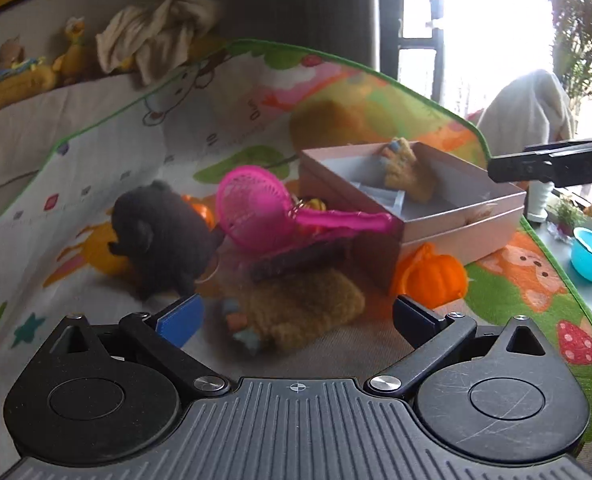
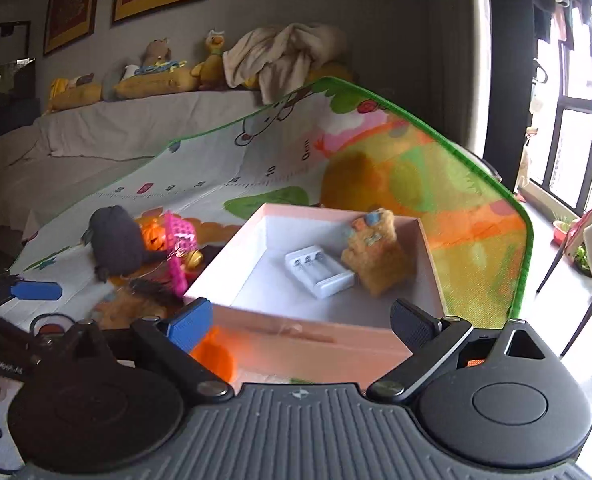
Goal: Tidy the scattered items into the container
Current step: 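Move the right tool to the orange plastic cup and close on it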
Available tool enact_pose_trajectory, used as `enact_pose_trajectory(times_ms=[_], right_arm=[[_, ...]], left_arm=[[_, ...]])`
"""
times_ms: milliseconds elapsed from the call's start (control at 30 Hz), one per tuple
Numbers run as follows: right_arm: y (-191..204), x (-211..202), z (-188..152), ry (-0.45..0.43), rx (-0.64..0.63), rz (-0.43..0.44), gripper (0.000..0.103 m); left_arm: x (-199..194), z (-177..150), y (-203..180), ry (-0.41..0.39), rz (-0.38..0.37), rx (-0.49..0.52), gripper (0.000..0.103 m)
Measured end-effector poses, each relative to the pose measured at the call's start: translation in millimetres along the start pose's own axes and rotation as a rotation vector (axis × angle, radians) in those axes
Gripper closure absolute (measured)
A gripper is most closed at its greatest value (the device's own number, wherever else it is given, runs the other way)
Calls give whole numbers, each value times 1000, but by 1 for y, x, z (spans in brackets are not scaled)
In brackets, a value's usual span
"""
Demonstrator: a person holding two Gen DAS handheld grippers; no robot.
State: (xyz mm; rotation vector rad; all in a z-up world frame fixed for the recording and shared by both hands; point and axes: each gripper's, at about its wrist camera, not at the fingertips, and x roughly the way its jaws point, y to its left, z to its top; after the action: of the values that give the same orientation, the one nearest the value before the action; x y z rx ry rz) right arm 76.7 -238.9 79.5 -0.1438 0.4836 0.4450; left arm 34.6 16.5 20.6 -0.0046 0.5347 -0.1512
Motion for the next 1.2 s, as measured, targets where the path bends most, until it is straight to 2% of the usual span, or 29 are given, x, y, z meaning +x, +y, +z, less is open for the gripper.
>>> enact_pose_trajectory(times_ms=[100,233,333,467,600,633,700,733,800,933,1100,1200], right_arm=[[18,-4,-11,22,-20,20,7],[23,-14,-6,5,-30,40,7],[22,-5,-6,49,0,56,7],[36,18,-22,115,-9,57,11],[54,41,-28,126,-28,47,11],[58,46,-28,131,-34,43,14],[64,55,-27,150,-57,40,32],[66,58,-26,170,-67,42,45],[64,56,-26,175,-51,45,45],[56,29,-35,154,-50,48,45],[40,-11,-57,155,-13,62,45],[33,-21,-68,143,33,52,45]], left_arm=[[-6,-10,15,-6,46,-98,0],[-8,-12,26,-22,49,-178,0],[-6,-12,25,-20,37,-184,0],[-10,-15,24,-49,45,-195,0],[-10,-16,29,-55,24,-230,0],[-9,-16,30,-48,23,-241,0],[-7,-16,33,-38,22,-264,0],[-7,-16,34,-37,22,-273,0],[-8,-17,35,-37,28,-285,0],[-5,-14,30,-17,30,-247,0],[9,4,5,17,43,-76,0],[27,22,-2,36,32,-77,0]])
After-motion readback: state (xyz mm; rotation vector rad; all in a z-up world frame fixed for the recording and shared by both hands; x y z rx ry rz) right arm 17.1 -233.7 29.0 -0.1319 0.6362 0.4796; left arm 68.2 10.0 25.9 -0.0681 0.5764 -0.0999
